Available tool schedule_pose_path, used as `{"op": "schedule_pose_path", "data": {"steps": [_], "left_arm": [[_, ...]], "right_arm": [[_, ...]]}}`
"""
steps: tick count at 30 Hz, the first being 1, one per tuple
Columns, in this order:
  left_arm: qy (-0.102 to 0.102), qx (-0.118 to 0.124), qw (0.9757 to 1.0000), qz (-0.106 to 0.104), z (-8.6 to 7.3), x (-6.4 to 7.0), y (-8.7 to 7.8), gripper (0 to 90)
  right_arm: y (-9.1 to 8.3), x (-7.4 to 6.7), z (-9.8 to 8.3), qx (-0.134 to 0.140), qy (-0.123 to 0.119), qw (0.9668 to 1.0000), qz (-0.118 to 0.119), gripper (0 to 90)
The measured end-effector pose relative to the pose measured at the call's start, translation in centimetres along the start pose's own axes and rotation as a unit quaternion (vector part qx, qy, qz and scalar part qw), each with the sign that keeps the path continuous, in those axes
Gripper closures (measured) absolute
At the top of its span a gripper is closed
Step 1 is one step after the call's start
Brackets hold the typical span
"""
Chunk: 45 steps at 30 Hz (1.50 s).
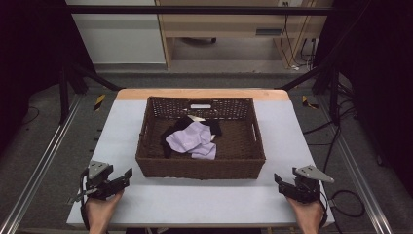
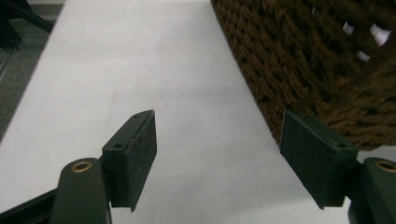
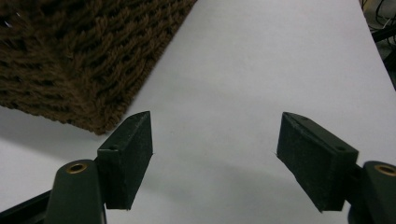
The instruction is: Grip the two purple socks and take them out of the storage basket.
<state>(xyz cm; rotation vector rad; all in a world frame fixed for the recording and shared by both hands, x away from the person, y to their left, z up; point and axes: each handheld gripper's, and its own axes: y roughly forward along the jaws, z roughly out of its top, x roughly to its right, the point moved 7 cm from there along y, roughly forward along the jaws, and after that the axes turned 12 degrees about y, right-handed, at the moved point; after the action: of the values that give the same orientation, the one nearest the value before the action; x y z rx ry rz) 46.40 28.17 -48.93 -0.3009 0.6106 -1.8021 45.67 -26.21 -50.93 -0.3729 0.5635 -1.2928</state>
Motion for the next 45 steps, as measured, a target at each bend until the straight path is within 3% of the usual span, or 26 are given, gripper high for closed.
{"op": "schedule_pose_path", "data": {"steps": [4, 7, 11, 27, 33, 39, 45], "left_arm": [[0.0, 0.016, 0.9999, 0.006, 0.6, -0.2, -0.6, 29.4], [-0.012, 0.028, 0.9995, -0.002, 1.1, 0.0, -1.1, 29.9], [-0.003, 0.042, 0.9991, -0.008, 2.2, 0.3, -1.9, 30.0], [0.009, 0.074, 0.997, -0.02, 5.4, 0.1, -3.8, 29.7], [0.009, 0.097, 0.9949, -0.028, 7.3, 0.1, -4.3, 29.8], [0.008, 0.116, 0.9919, -0.05, 9.5, 1.2, -4.1, 30.0], [0.025, 0.129, 0.9895, -0.06, 12.0, 2.9, -3.8, 30.2]], "right_arm": [[0.0, 0.1, 0.0, 0.001, 0.0, 1.0, 0.0, 27.7], [-0.1, 0.0, -0.1, 0.005, 0.003, 1.0, 0.004, 28.6], [0.1, -0.2, -0.2, 0.003, -0.007, 1.0, 0.005, 30.0], [0.1, 0.1, -0.2, 0.006, -0.002, 1.0, 0.001, 31.0], [-0.1, 0.2, -0.1, 0.012, 0.001, 0.9999, 0.0, 31.7], [-0.1, 0.1, -0.1, 0.012, 0.0, 0.9999, 0.002, 32.5], [-0.2, 0.0, 0.0, 0.019, -0.005, 0.9998, 0.006, 32.9]]}}
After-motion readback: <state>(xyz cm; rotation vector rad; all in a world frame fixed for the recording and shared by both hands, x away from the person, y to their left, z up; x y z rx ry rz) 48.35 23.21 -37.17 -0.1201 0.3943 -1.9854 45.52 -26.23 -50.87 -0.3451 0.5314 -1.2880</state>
